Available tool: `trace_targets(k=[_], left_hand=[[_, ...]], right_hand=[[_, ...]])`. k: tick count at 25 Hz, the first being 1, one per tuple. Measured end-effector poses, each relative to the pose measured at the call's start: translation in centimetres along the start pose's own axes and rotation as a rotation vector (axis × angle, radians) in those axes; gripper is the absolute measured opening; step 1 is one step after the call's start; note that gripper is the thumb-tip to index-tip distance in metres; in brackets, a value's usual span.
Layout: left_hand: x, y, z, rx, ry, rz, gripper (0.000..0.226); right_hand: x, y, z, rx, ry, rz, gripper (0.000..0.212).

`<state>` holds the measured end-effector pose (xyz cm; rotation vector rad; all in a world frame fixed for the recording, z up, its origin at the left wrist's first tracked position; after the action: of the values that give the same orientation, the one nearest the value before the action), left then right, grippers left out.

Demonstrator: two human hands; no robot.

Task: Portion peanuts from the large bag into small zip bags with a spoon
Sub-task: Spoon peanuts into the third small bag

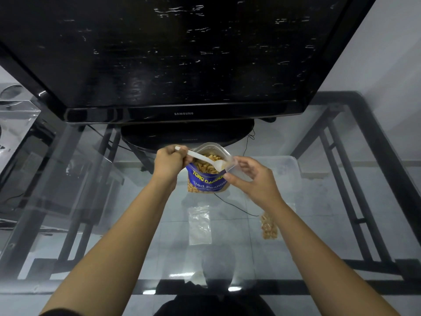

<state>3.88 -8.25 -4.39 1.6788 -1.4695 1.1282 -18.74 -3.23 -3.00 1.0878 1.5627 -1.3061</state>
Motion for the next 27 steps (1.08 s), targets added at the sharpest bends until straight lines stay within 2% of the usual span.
trace_targets(k=[6, 10, 13, 16, 18, 19, 21, 22, 23, 24, 25, 27], left_hand=[[-0.1, -1.7, 0.7, 0.001, -0.036, -0.121, 0.015], [0.5, -3.8, 0.9, 0.041, -0.026, -0.227, 0.017], [3.5, -4.7, 0.2, 0.041, 0.055, -0.25, 0.02], [7.1, -4.1, -1.7, 0.004, 0.198, -0.109, 0.021], [10.0, -3.0, -4.4, -0.034, 0.383, 0.109, 0.018], [11.7, -2.2, -6.4, -0.046, 0.539, 0.269, 0.015], [14.8, -0.4, -11.7, -0.054, 0.959, 0.59, 0.013], [15.5, 0.2, -13.9, -0.041, 1.15, 0.693, 0.014], [15.9, 0.1, -15.1, 0.005, 1.253, 0.727, 0.016], [16.2, -0.8, -14.7, 0.081, 1.24, 0.671, 0.016], [16.1, -2.3, -13.0, 0.142, 1.122, 0.53, 0.015], [14.0, -4.0, -8.6, 0.146, 0.82, 0.261, 0.012]], right_hand=[[-1.1, -2.2, 0.3, 0.114, -0.064, -0.158, 0.055], [-2.4, -1.3, 0.9, 0.078, -0.152, -0.373, 0.058], [-3.4, 0.0, 1.3, 0.076, -0.201, -0.423, 0.058], [-4.5, 1.4, 1.5, 0.092, -0.237, -0.335, 0.054], [-5.2, 2.1, 1.5, 0.123, -0.266, -0.246, 0.052], [-5.4, 2.4, 1.5, 0.141, -0.277, -0.189, 0.053], [-5.6, 2.5, 1.5, 0.182, -0.28, -0.077, 0.055], [-5.5, 2.5, 1.6, 0.202, -0.269, -0.035, 0.057], [-5.3, 2.3, 1.6, 0.214, -0.246, -0.002, 0.057], [-4.9, 2.2, 1.6, 0.221, -0.214, 0.031, 0.056], [-4.4, 2.0, 1.6, 0.225, -0.179, 0.069, 0.054], [-3.1, 1.3, 1.1, 0.235, -0.117, 0.148, 0.052]])
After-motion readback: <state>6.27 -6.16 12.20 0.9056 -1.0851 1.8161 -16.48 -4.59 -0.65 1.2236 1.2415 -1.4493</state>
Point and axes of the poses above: each hand's wrist, its own z-axis towards the middle knuckle, its own y-axis out of the palm, x = y × z, the point moved 8 cm from there along z, towards the middle knuckle, and after that the axes turned 4 degrees about -x, right-handed, at the moved point
